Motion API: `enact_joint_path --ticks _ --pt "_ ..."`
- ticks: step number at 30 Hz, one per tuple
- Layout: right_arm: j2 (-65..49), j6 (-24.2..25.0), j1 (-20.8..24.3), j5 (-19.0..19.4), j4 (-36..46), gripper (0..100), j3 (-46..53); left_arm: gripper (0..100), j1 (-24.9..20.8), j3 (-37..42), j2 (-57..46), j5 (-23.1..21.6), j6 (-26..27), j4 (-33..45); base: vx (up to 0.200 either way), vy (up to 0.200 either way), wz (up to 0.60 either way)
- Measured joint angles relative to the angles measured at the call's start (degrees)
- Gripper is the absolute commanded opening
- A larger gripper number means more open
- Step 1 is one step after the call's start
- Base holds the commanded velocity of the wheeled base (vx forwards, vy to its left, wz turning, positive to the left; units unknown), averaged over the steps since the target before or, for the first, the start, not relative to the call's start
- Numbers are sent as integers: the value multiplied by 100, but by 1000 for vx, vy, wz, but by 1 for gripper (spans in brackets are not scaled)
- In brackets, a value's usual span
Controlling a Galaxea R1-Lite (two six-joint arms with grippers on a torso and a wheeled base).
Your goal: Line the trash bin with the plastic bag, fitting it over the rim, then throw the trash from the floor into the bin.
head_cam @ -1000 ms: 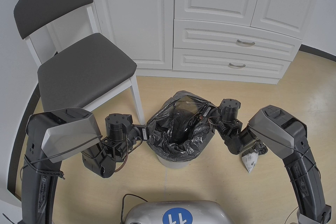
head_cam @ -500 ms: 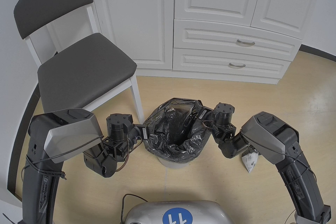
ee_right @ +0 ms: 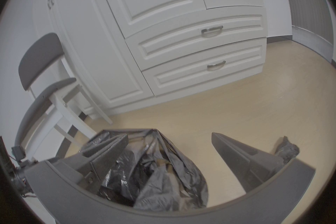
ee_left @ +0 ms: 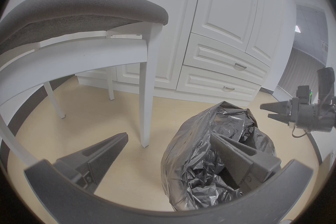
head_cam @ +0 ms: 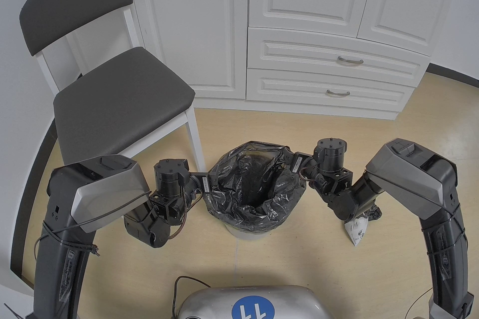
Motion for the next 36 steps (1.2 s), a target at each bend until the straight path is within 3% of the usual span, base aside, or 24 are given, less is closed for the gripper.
enact_joint_path --ticks 5,9,20,29,36 --pt "-89 -35 -179 54 774 100 -66 100 44 -145 138 13 -35 44 0 0 0" --pt "79 -37 -380 88 944 100 -364 100 72 -240 243 13 -65 197 0 0 0" --pt "611 29 -581 108 941 100 -835 100 291 -981 649 51 -410 597 0 0 0" --pt "562 670 -485 345 755 100 -783 100 366 -1705 1003 402 -533 914 0 0 0" --pt "507 756 -435 457 432 100 -706 100 394 -1805 1117 424 -681 1156 0 0 0"
